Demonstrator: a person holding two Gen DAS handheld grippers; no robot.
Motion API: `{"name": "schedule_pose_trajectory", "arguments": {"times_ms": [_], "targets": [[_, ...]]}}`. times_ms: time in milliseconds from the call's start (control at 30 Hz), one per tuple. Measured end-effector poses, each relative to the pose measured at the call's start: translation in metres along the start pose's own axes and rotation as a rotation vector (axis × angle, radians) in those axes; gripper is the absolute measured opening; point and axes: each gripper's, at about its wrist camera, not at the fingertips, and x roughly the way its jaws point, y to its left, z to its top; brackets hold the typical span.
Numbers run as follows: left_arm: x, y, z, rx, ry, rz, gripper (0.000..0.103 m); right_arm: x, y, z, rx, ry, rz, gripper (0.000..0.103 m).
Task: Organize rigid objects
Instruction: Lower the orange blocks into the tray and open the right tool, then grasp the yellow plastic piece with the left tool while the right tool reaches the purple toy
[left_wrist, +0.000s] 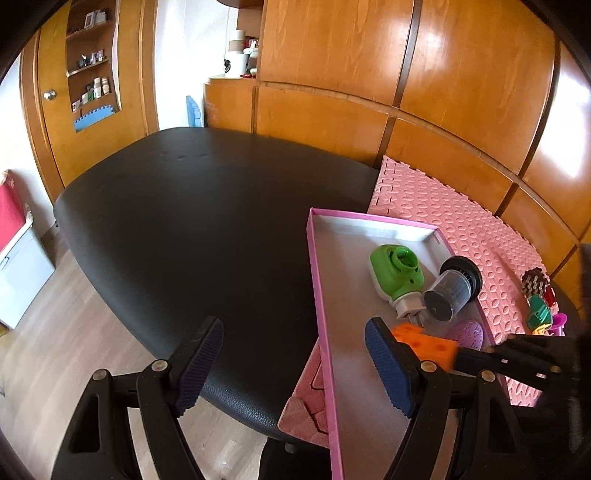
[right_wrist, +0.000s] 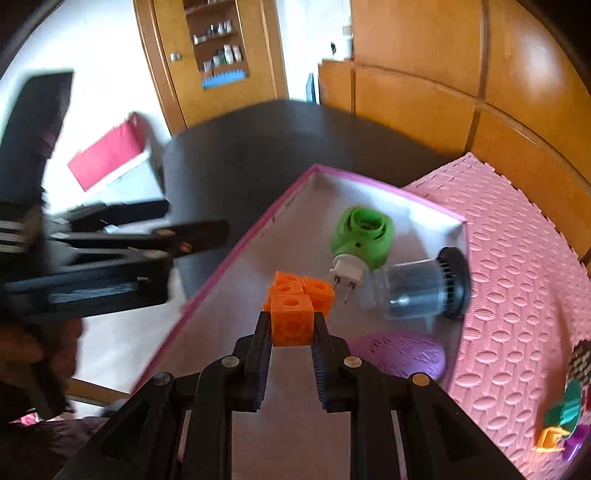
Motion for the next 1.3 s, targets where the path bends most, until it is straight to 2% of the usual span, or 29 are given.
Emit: {"name": "schedule_pose_trajectory", "arguments": {"times_ms": [100,167,267,333,400,633,733,967,1300], "targets": [[0.001,0.0,-0.001,0.0,0.003,-0.005,0.079,0.016,-0.003,-0.003,0.013,0.041,-0.031,0.029],[0.0,0.0,-0.001,0.002,-0.001,-0.008,0.08,0.017,-0.008,-0.006,0.043,0.047,-0.007,0.037],[0.0,0.0,0.0,0.003,-0.002,-0.008,0.08,0.0,-0.014,-0.012,0.077,0.006,0.025,0.047],[0.0,-0.001,0.0,0.005,-0.001,-0.008,0.08,-0.015,-0.017,-0.015,0.096,-0.029,0.017,0.063],[-0.001,-0.003,0.0,0.015,-0.003,-0.002,0.08,-0.026,-0.02,-0.017,0.112,-0.054,0.01,0.069],[-0.009,-0.013,0.001,0.053,-0.026,0.004,0.08,-0.07,-0.048,-0.027,0.185,-0.158,-0.102,0.079],[-0.013,-0.022,0.002,0.081,-0.038,-0.001,0.085,-0.085,-0.065,-0.035,0.219,-0.18,-0.148,0.078],[-0.016,-0.053,0.003,0.167,-0.039,-0.024,0.087,-0.113,-0.122,-0.058,0.325,-0.191,-0.247,0.079],[-0.018,-0.105,0.001,0.292,-0.029,-0.082,0.087,-0.165,-0.216,-0.115,0.548,-0.213,-0.437,0.079]]}}
